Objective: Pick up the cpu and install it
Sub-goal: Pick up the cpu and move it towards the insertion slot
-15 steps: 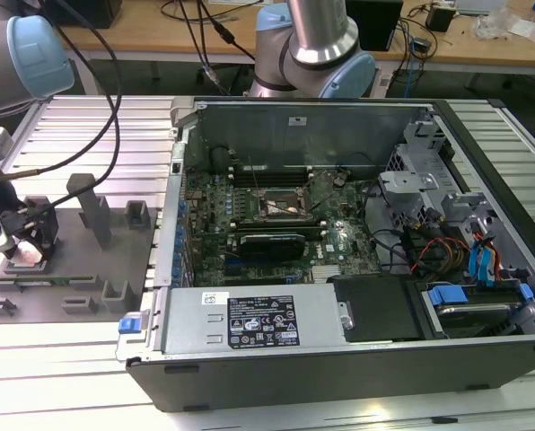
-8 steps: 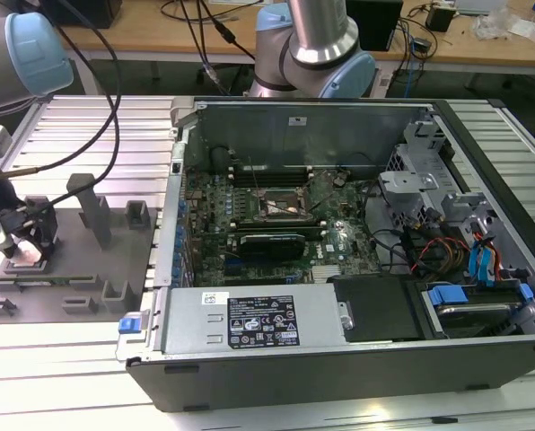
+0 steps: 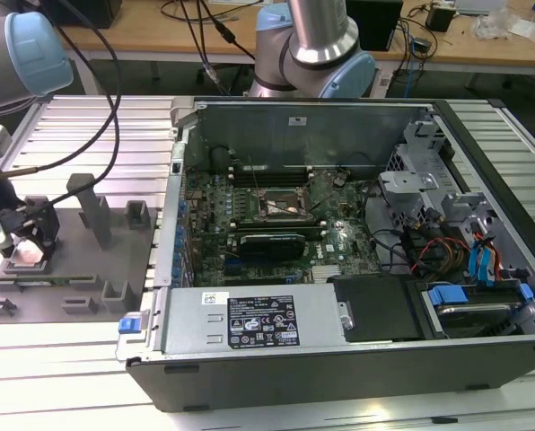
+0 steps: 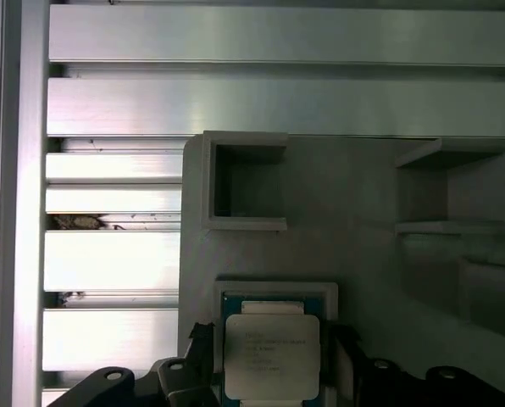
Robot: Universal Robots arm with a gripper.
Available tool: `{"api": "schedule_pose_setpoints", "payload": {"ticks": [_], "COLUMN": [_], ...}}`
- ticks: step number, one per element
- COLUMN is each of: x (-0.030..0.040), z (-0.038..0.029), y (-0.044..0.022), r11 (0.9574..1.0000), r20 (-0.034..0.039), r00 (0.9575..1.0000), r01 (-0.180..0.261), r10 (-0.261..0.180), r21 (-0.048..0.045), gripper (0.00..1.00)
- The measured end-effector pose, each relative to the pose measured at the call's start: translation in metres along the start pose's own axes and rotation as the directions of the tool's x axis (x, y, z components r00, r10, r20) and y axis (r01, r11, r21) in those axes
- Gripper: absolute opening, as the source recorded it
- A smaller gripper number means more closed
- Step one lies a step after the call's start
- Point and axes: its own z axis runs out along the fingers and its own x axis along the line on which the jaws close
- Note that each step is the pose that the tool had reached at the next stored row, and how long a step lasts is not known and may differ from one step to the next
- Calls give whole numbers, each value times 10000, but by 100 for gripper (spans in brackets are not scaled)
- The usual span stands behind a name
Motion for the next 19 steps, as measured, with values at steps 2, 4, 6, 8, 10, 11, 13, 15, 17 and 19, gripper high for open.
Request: {"api": "schedule_pose_setpoints", "payload": {"ticks": [2, 4, 6, 8, 10, 11, 13, 15, 17, 19], "x": [0, 0, 0, 0, 0, 0, 0, 0, -1, -1], "z": [-1, -2, -4, -4, -5, -6, -7, -24, -48, -43], "y": [0, 0, 0, 0, 0, 0, 0, 1, 2, 2], "r11": [10000, 10000, 10000, 10000, 10000, 10000, 10000, 10000, 10000, 10000], "r20": [1, 0, -2, 0, 0, 1, 1, -5, 2, 1], "r00": [10000, 10000, 10000, 10000, 10000, 10000, 10000, 10000, 10000, 10000], "r01": [-1, 0, -1, 0, -1, 0, 0, -1, -1, 0], "r10": [1, 0, 1, 0, 1, 0, 0, 1, 1, 0], "r21": [0, 0, 1, 0, 0, 0, 0, 0, -9, -8], "gripper": [65, 65, 57, 54, 54, 54, 54, 54, 54, 54]}}
